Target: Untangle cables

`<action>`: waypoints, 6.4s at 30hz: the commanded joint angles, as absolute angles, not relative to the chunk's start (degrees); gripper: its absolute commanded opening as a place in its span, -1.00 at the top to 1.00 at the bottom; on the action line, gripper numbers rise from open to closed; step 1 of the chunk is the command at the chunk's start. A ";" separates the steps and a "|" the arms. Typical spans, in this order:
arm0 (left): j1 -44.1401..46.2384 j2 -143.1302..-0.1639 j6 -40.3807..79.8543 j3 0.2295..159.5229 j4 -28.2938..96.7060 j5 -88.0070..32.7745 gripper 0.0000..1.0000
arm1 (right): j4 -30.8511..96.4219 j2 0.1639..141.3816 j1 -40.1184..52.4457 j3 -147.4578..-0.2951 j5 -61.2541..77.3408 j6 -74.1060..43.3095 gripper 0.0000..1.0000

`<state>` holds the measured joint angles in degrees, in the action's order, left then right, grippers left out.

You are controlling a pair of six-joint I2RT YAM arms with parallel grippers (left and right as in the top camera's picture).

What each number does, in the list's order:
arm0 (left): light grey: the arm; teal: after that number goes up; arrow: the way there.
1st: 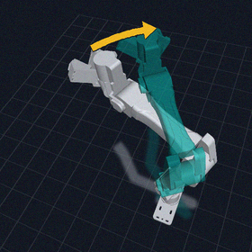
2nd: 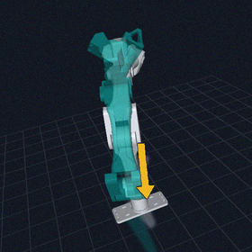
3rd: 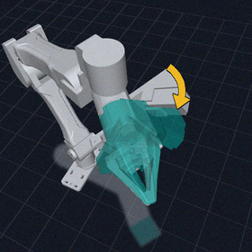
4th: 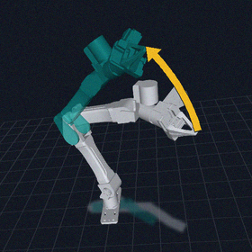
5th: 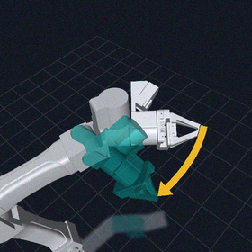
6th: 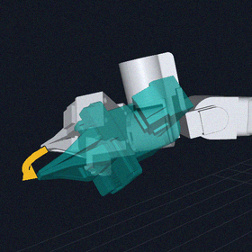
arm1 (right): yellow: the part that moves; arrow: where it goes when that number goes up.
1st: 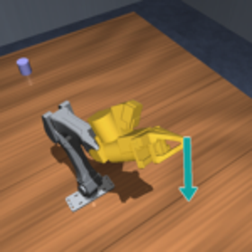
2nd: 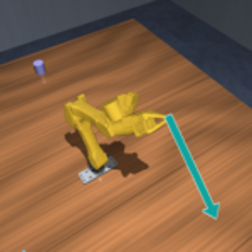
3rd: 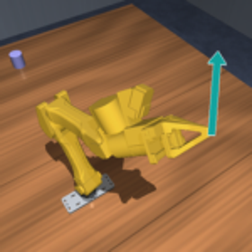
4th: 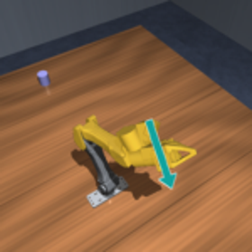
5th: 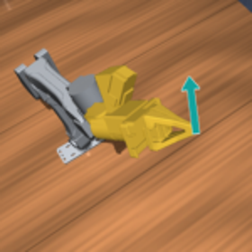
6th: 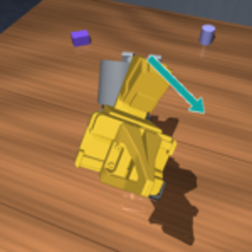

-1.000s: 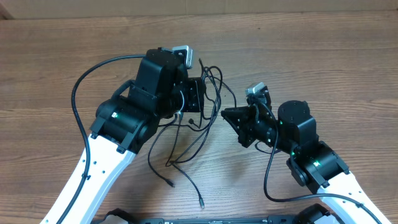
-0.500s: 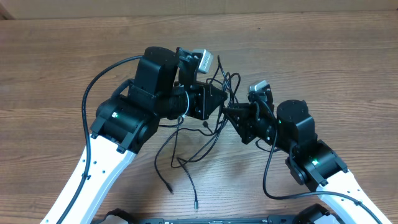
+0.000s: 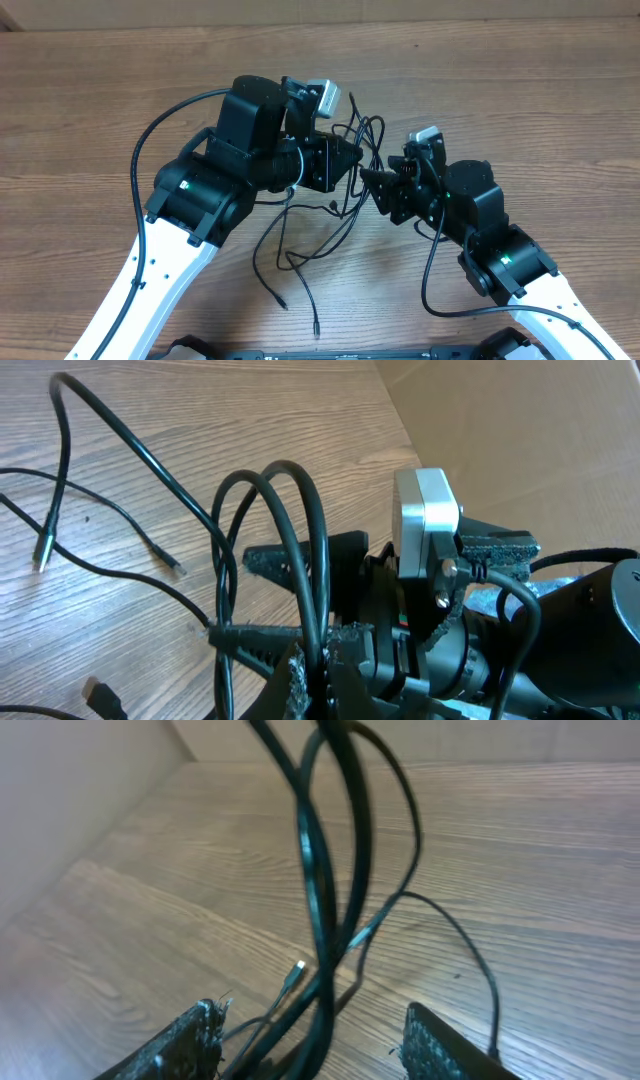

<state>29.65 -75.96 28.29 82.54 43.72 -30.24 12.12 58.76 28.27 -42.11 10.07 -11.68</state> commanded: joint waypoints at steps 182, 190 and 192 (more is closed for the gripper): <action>26.28 -79.44 -40.95 82.98 48.73 -24.97 0.92 | 12.08 48.53 28.38 -42.74 28.14 -13.21 0.92; 26.17 -79.40 -39.64 82.98 48.90 -21.93 0.92 | 12.14 48.53 28.38 -42.74 28.27 -13.26 0.92; 26.15 -79.40 -35.55 82.98 47.72 -16.43 0.92 | 12.14 48.53 28.38 -42.74 28.93 -13.26 0.92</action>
